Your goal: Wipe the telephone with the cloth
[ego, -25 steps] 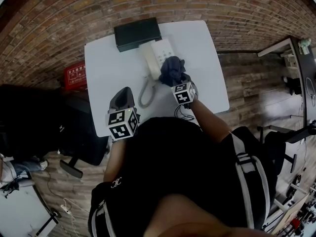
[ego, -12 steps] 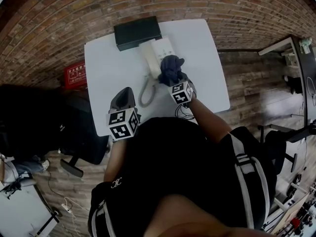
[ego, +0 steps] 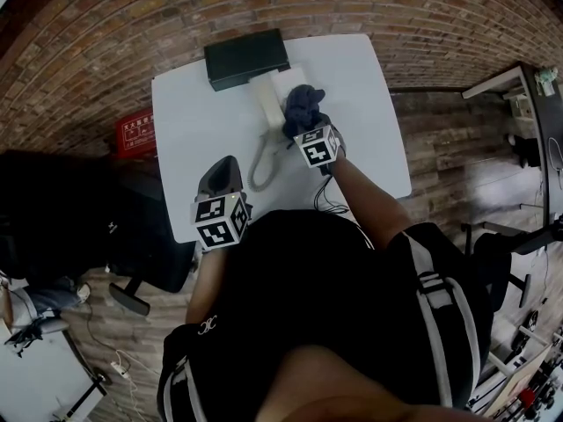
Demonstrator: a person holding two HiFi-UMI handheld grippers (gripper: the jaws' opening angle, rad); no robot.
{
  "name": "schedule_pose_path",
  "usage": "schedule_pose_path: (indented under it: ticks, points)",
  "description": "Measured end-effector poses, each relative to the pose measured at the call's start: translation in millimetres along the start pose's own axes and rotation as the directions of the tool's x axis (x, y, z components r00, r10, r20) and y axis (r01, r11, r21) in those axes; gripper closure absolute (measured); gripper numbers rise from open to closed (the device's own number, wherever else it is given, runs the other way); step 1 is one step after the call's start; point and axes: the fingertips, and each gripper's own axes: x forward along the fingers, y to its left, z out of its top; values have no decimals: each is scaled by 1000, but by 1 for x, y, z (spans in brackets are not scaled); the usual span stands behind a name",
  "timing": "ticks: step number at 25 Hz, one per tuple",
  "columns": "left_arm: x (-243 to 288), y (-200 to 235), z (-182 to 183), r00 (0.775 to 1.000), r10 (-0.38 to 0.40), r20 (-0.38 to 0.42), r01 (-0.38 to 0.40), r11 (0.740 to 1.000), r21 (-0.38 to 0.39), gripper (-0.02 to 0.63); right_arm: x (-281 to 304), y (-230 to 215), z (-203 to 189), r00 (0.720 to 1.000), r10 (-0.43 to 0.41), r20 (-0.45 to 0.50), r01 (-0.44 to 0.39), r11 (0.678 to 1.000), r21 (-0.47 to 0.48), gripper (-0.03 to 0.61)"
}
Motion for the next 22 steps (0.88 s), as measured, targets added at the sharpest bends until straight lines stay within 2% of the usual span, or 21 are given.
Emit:
schedule_pose_path:
  ticks: [7, 12, 22]
  points:
    - [1, -4, -1, 1000, -8, -2, 8, 1000, 9, 614, 20, -7, 27, 1000, -12, 1, 13, 997, -71, 538]
    - [-2, 0, -1, 1000, 6, 2, -6, 1000, 2, 614, 37, -16, 55, 1000, -8, -20, 8, 999, -35, 538]
    - [-9, 4, -3, 1000, 18, 11, -18, 1000, 0, 613, 61, -28, 84, 996, -22, -82, 19, 999, -38, 540]
